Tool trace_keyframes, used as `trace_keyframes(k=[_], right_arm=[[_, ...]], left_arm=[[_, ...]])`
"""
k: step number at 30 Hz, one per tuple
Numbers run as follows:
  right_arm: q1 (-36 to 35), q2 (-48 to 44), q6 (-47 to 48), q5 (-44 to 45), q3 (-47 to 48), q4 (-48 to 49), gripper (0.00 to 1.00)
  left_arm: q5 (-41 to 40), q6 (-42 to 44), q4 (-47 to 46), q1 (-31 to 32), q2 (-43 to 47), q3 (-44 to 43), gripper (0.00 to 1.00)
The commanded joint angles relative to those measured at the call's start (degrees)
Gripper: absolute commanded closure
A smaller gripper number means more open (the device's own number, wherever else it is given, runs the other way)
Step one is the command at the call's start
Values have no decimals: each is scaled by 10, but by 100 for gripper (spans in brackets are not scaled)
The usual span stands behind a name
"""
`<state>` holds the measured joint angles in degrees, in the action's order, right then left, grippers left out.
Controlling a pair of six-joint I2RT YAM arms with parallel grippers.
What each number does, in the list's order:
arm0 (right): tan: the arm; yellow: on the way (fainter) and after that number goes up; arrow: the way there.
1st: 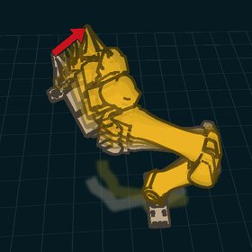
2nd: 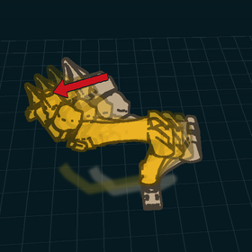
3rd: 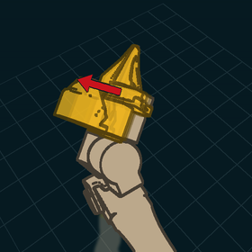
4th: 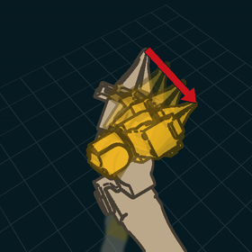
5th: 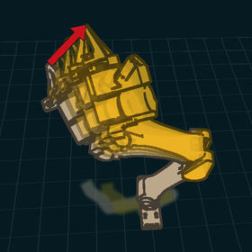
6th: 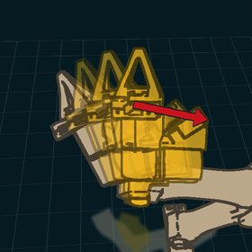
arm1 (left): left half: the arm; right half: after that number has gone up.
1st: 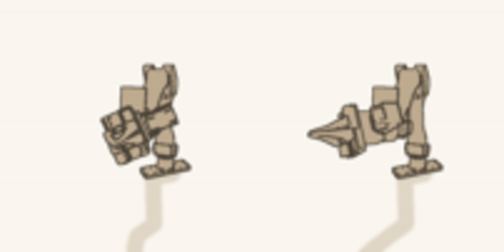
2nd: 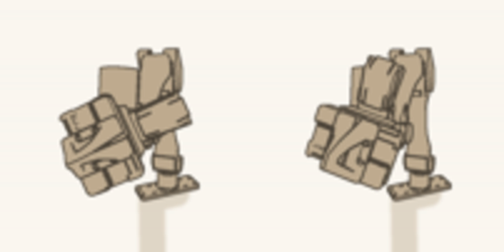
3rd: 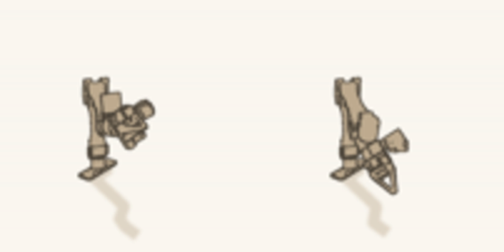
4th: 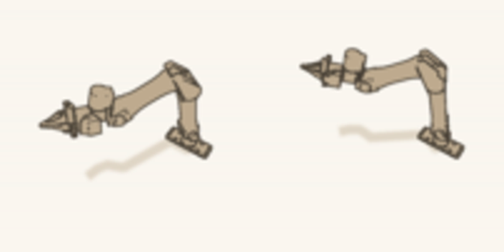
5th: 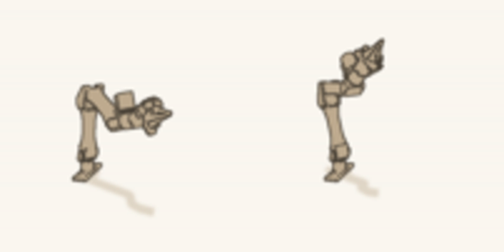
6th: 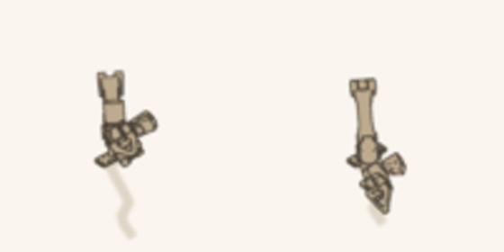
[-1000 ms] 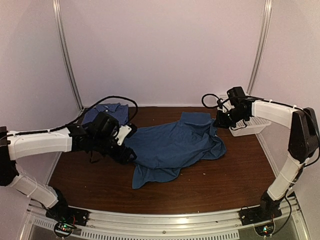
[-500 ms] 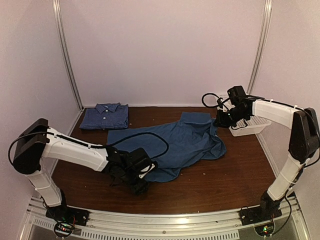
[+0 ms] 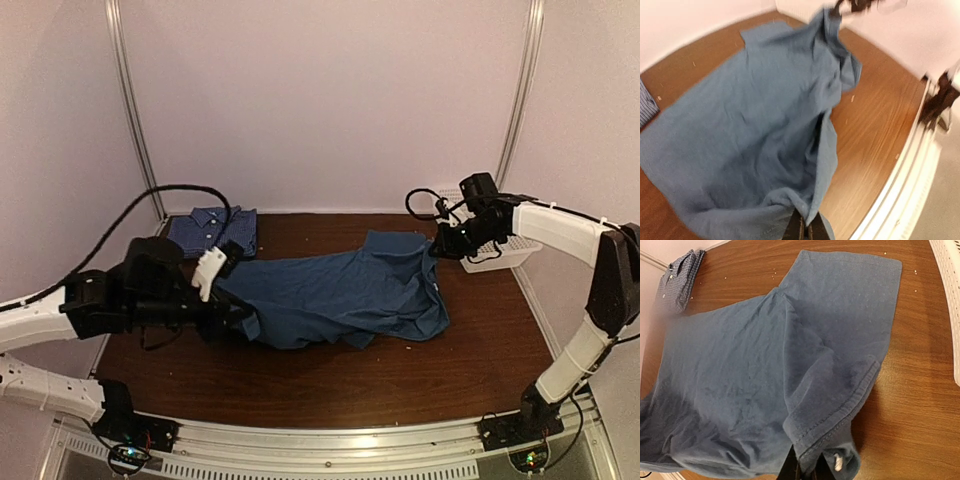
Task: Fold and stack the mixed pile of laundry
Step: Flatten out the crumpled T-shirt at the center of the board.
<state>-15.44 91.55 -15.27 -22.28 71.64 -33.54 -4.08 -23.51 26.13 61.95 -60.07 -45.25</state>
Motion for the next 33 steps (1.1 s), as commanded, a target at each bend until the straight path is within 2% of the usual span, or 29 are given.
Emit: trace_keyframes(k=[1,3,6,8,9,11,12,14,16,22,25,28,33], right_arm=[[-5,34,18,-6,7,5,94],[-5,77,20,10,40,17,94],[-5,156,26,30,116,10,96],[-9,201,25,44,167,-5,94],[-11,217,25,52,187,-13,87],[-20,221,27,60,205,-30,58],[-26,206,29,66,201,-31,49],[-43,162,35,75,176,-31,36],[-57,116,37,76,145,-35,29],[-147,-12,42,70,12,-40,30],[-237,-45,43,75,-31,-26,40],[-304,-31,7,39,-51,-7,49],[-351,30,-20,46,-87,37,52]], left_arm=[[91,-15,-31,-138,90,-7,100],[79,-8,-10,-203,60,-28,100],[51,-16,-9,-269,-18,-61,100],[87,-37,-29,-327,-82,-78,100],[83,-45,-32,-343,-111,-89,100],[74,-41,-29,-356,-167,-121,100],[70,-39,-26,-358,-194,-134,100],[63,-38,-24,-362,-236,-148,100],[63,-48,-25,-372,-270,-153,100],[79,-60,-48,-388,-318,-148,100],[87,-55,-51,-389,-327,-150,100],[87,-52,-50,-390,-325,-152,100],[95,-49,-49,-391,-324,-154,100]])
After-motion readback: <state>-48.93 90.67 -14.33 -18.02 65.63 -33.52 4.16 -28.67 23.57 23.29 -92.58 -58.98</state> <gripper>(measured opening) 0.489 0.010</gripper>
